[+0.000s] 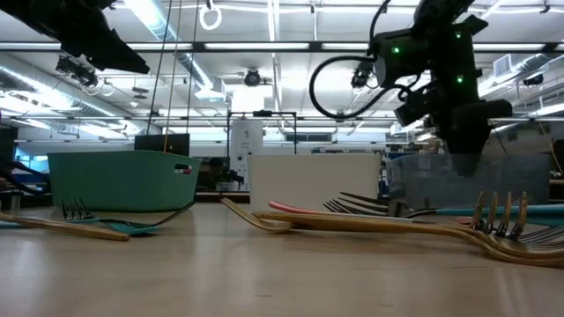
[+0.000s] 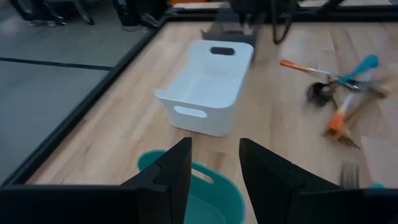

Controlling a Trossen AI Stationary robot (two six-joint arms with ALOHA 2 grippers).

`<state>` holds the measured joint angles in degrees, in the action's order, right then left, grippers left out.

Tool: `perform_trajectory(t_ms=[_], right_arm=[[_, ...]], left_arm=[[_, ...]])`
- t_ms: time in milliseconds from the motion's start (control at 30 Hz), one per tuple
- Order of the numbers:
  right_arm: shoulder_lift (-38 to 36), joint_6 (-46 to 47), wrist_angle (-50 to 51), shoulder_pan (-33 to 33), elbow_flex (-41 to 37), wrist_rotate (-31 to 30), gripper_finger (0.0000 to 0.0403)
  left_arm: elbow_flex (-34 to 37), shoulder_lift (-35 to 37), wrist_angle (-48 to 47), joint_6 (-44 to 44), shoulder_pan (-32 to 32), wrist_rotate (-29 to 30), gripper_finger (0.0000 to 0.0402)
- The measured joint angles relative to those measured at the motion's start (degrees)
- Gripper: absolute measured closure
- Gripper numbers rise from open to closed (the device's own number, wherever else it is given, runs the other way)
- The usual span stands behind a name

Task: Sort silverware by color (type)
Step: Put the left gold fork into the green bin

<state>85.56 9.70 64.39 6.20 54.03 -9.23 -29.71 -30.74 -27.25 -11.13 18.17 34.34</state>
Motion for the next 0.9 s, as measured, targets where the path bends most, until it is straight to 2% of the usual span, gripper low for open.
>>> perform_trajectory(t_ms=[300, 633, 733, 900], right_arm=[[0.0, 5.3, 1.9, 0.0, 5.3, -1.7, 0.0305], [0.0, 7.5, 5.6, -0.1, 9.6, -4.4, 0.0305], [0.0, 9.3, 5.3, -0.1, 10.5, -5.0, 0.0305], [0.0, 11.8, 4.0, -0.2, 11.3, -5.7, 0.0305]], left_arm=[[0.0, 0.0, -0.5, -0.4, 0.0, -9.6, 0.0259], [0.0, -0.3, -2.1, -4.9, 0.0, -11.7, 0.0259], [0.0, -2.0, -2.9, -6.3, 0.0, -12.1, 0.0259], [0.0, -6.6, -3.1, -7.2, 0.0, -16.1, 0.0259]])
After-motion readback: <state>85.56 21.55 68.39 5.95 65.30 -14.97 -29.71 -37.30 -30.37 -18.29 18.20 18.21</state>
